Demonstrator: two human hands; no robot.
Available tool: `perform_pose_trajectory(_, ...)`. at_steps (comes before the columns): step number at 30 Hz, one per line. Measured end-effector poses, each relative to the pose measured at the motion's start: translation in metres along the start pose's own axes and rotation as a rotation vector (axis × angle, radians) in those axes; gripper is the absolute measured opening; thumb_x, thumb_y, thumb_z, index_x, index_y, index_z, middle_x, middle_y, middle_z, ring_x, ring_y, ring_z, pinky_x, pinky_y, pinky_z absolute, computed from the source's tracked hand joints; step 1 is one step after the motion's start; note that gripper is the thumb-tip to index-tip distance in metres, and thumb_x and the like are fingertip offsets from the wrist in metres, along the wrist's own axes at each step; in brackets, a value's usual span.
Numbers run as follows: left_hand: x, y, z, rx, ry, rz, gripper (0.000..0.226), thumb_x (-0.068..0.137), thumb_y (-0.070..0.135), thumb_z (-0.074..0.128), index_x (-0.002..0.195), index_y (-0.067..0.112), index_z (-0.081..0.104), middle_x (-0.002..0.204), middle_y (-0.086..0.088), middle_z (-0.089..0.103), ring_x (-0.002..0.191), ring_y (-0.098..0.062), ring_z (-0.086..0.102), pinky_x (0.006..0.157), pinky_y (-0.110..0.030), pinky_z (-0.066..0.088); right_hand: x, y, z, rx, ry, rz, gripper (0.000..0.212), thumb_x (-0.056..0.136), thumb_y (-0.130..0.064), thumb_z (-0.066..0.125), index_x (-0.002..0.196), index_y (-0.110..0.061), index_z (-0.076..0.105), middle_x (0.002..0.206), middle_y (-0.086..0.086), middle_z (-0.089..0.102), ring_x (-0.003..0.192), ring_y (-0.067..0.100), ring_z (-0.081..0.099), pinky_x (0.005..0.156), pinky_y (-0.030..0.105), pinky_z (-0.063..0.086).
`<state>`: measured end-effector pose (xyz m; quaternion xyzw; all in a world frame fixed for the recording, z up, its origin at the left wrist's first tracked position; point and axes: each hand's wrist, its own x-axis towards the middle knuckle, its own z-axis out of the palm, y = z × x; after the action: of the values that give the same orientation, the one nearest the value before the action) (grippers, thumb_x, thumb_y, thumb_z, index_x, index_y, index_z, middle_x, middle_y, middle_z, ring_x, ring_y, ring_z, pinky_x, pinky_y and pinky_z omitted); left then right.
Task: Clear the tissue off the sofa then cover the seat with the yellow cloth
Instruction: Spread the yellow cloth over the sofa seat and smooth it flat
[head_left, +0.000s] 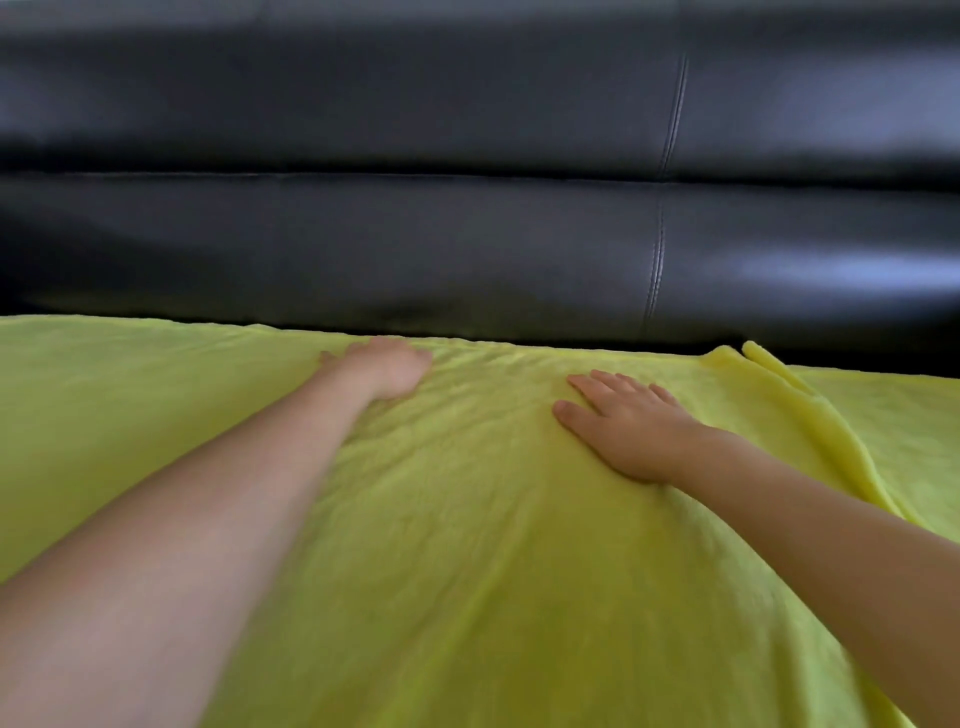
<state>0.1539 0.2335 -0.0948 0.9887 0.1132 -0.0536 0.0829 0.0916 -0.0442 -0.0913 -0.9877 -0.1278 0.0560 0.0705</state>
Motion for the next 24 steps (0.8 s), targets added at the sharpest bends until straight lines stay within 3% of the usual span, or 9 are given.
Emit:
perform_pose_trajectory(4,-0.007,0.007,0.001,-0.076,-0.009,0.176,0.06,0.097,0.061,0.025,0.148,0.033,0.037,0.159,0.001,0.027,0.145,-0.026,0.027,0.117,-0.051,0.019,-0.002,0.012,-0.005,-0.023,-0.011,0.112,0.067,0.095,-0.063,0.014,0.153,-0.031,0.016,0.162,-0.003,0.013,0.148,0.019,0.01,0.119,0.046,0.006)
perform_pose_trajectory(8,0.005,-0.066,-0.018,-0.021,0.074,-0.021,0.075,0.089,0.067,0.016,0.148,0.026,0.037,0.158,-0.005,0.03,0.142,-0.03,0.031,0.115,-0.052,0.025,0.0,-0.018,-0.009,-0.123,0.038,0.205,0.062,0.097,-0.051,0.019,0.146,-0.015,0.033,0.154,0.011,0.029,0.143,0.03,0.024,0.117,0.053,0.012)
perform_pose_trajectory(12,0.013,-0.136,-0.03,-0.039,0.064,-0.186,0.072,0.094,0.065,0.019,0.154,0.025,0.025,0.162,-0.001,0.018,0.147,-0.029,0.02,0.118,-0.051,0.016,0.005,-0.128,-0.005,-0.045,0.084,-0.099,0.063,0.098,-0.05,0.026,0.149,-0.013,0.028,0.158,0.01,0.023,0.146,0.024,0.019,0.118,0.048,0.009)
perform_pose_trajectory(15,0.013,-0.161,-0.033,0.014,0.023,-0.165,0.063,0.096,0.064,0.019,0.152,0.038,0.026,0.163,0.004,0.014,0.149,-0.029,0.014,0.119,-0.054,0.008,0.009,-0.216,0.004,0.031,0.053,-0.3,0.066,0.099,-0.051,0.024,0.152,-0.012,0.021,0.16,0.009,0.017,0.147,0.024,0.013,0.119,0.048,0.006)
perform_pose_trajectory(17,0.014,-0.169,-0.033,0.039,0.004,-0.135,0.059,0.096,0.063,0.017,0.151,0.042,0.026,0.163,0.007,0.012,0.149,-0.028,0.009,0.116,-0.057,0.003,0.015,-0.251,0.014,0.065,-0.003,-0.334,0.067,0.099,-0.052,0.022,0.154,-0.014,0.015,0.161,0.007,0.011,0.148,0.024,0.008,0.119,0.049,0.004)
perform_pose_trajectory(20,0.015,-0.172,-0.029,0.052,0.023,-0.116,0.059,0.094,0.064,0.015,0.149,0.046,0.026,0.163,0.011,0.013,0.149,-0.026,0.01,0.115,-0.059,0.003,0.025,-0.251,0.032,0.004,-0.075,-0.3,0.068,0.098,-0.055,0.018,0.155,-0.02,0.006,0.163,0.001,0.0,0.149,0.021,-0.002,0.119,0.047,-0.001)
perform_pose_trajectory(24,0.017,-0.175,-0.024,0.055,0.041,-0.114,0.061,0.092,0.066,0.014,0.148,0.048,0.028,0.162,0.013,0.015,0.149,-0.026,0.011,0.115,-0.059,0.003,0.028,-0.174,0.027,-0.02,-0.015,-0.094,0.069,0.096,-0.062,0.017,0.155,-0.028,0.009,0.162,-0.005,0.003,0.149,0.016,0.001,0.12,0.043,0.002)
